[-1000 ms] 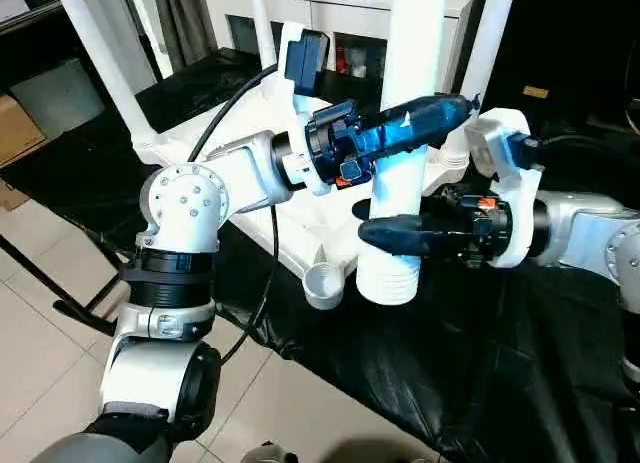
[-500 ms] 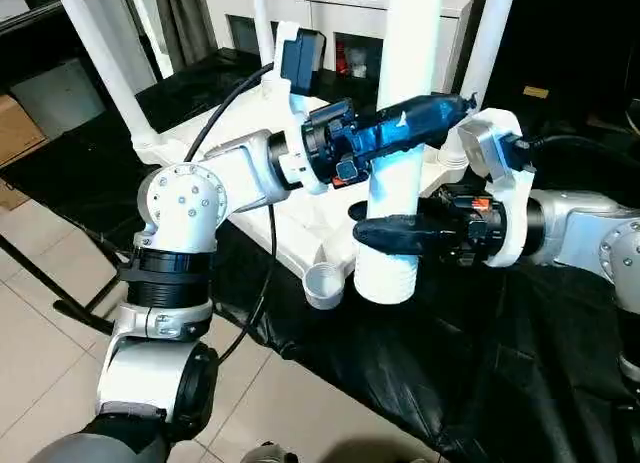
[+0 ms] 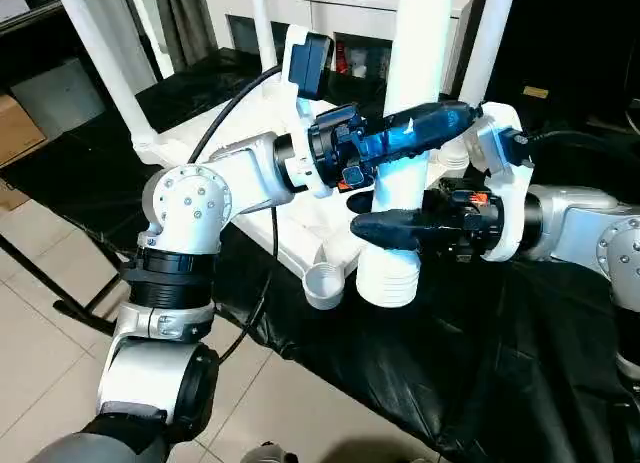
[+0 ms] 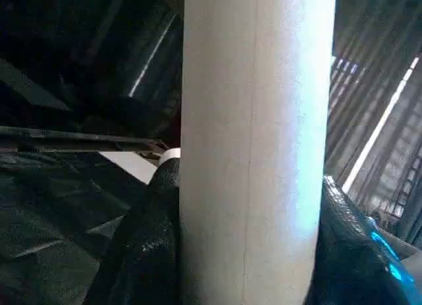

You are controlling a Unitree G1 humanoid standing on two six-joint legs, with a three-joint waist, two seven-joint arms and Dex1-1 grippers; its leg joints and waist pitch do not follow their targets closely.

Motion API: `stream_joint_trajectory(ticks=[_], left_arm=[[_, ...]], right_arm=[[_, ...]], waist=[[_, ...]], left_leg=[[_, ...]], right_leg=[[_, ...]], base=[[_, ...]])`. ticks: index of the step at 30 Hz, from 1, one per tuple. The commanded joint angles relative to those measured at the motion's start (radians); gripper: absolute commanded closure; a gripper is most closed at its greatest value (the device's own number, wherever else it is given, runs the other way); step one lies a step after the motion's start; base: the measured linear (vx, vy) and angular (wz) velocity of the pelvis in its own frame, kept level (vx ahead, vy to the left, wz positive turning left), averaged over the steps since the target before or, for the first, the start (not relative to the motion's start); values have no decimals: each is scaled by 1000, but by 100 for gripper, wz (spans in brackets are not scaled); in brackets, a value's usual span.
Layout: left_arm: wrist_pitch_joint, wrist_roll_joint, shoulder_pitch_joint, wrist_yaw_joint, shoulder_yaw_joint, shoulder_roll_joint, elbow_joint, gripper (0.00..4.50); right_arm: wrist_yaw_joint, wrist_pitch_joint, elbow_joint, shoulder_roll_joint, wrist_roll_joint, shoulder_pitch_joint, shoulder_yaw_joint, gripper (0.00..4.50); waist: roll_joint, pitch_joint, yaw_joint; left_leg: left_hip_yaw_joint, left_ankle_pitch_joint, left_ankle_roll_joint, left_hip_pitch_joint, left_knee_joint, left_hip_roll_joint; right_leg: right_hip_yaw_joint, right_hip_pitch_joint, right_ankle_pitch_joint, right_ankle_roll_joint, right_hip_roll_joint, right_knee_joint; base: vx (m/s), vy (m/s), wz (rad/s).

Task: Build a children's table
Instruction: Pick table leg

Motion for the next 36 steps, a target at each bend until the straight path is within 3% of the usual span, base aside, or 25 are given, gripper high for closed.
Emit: stream_joint_trajectory(ticks=[1, 10, 11, 13, 15, 17, 19, 25, 26, 28, 29, 30, 31, 32, 33, 34, 36], left_arm=[[-6, 10, 8, -15, -6, 14, -6, 260], [-13, 9, 3, -3, 2, 8, -2, 260], [-5, 0, -2, 6, 10, 5, 4, 225], [-14, -15, -13, 31, 37, -11, 15, 190], [-36, -19, -19, 49, 59, -23, 22, 187], [-124, -79, -55, 166, 180, -88, 66, 184], [-138, -125, -68, 196, 224, -105, 78, 184], [-179, -163, -69, 236, 274, -122, 42, 184], [-201, -146, -65, 247, 279, -121, 31, 184], [-230, -108, -58, 275, 285, -114, 13, 184], [-258, -61, -52, 304, 280, -98, -1, 184], [-297, 15, -35, 362, 267, -67, -20, 184], [-297, 15, -35, 362, 267, -67, -20, 184], [-347, 174, -3, 446, 213, 0, -20, 184], [-357, 197, 2, 454, 204, 9, -20, 184], [-392, 293, 36, 479, 164, 55, -27, 184], [-429, 437, 112, 513, 96, 137, -52, 184]], right_arm=[[-3, 4, -7, -4, 10, -9, 2, 233], [-4, 1, -9, 1, 5, -6, 5, 261], [-6, -1, -9, 3, 3, -6, 5, 261], [-17, -10, -5, 12, -5, -5, 6, 261], [-28, -18, -2, 21, -10, -5, 3, 261], [-85, -51, 20, 71, -11, -11, -34, 262], [-100, -60, 25, 84, -9, -12, -46, 262], [-152, -113, 20, 135, -5, 3, -89, 262], [-174, -138, 14, 151, -13, 9, -101, 262], [-220, -183, 1, 169, -48, 20, -112, 262], [-257, -218, -13, 168, -100, 33, -101, 262], [-319, -281, -46, 151, -215, 72, -60, 262], [-319, -281, -46, 151, -215, 72, -60, 262], [-365, -317, -74, 142, -289, 109, -33, 262], [-370, -320, -77, 142, -295, 113, -32, 262], [-407, -328, -92, 148, -320, 135, -30, 262], [-485, -366, -121, 168, -383, 179, -28, 262]], waist=[[-23, -80, 3], [-21, -81, 4], [-22, -82, 4], [-21, -81, 3], [-21, -82, 4], [-23, -82, 2], [-24, -83, 5], [-22, -84, 5], [-15, -84, 6], [-14, -83, 3], [-13, -81, 0], [-11, -81, -2], [-11, -80, -4], [-14, -81, -6], [-12, -80, -6], [-11, -78, -13], [-9, -79, -21]], left_leg=[[-23, -85, 50, 13, -67, 53], [-23, -80, 50, 13, -66, 52], [-23, -79, 51, 13, -66, 53], [-22, -81, 51, 13, -65, 51], [-22, -83, 50, 13, -65, 51], [-22, -93, 46, 10, -63, 49], [-23, -94, 44, 11, -64, 49], [-24, -77, 53, 12, -65, 53], [-24, -74, 54, 12, -65, 53], [-25, -81, 49, 13, -67, 53], [-27, -85, 38, 12, -69, 55], [-26, -91, 32, 13, -69, 54], [-29, -89, 9, 13, -71, 55], [-27, -99, 6, 15, -72, 50], [-33, -102, 2, 14, -75, 52], [-32, -115, 0, 16, -76, 49], [-30, -124, -2, 15, -76, 46]], right_leg=[[59, 63, -312, -95, -69, -67], [60, 64, -305, -100, -69, -66], [60, 64, -298, -102, -69, -65], [59, 63, -302, -103, -68, -67], [58, 64, -305, -103, -68, -67], [55, 66, -309, -109, -71, -71], [55, 66, -304, -111, -70, -69], [57, 63, -290, -100, -69, -65], [57, 62, -283, -101, -70, -64], [56, 62, -282, -97, -69, -65], [56, 61, -280, -86, -68, -67], [56, 61, -287, -79, -67, -68], [57, 60, -288, -54, -65, -67], [56, 64, -304, -44, -66, -68], [57, 62, -312, -29, -64, -68], [57, 61, -336, 1, -62, -72], [55, 60, -361, 15, -63, -75]], base=[[0, 0, 0], [0, 0, 0], [0, 0, 0], [0, 0, 0], [0, 0, 0], [0, 0, 0], [0, 0, 0], [0, 0, 0], [0, 0, 0], [0, 0, 0], [0, 0, 0], [0, 0, 0], [0, 0, 0], [0, 0, 0], [0, 0, 0], [0, 0, 0], [0, 0, 0]])
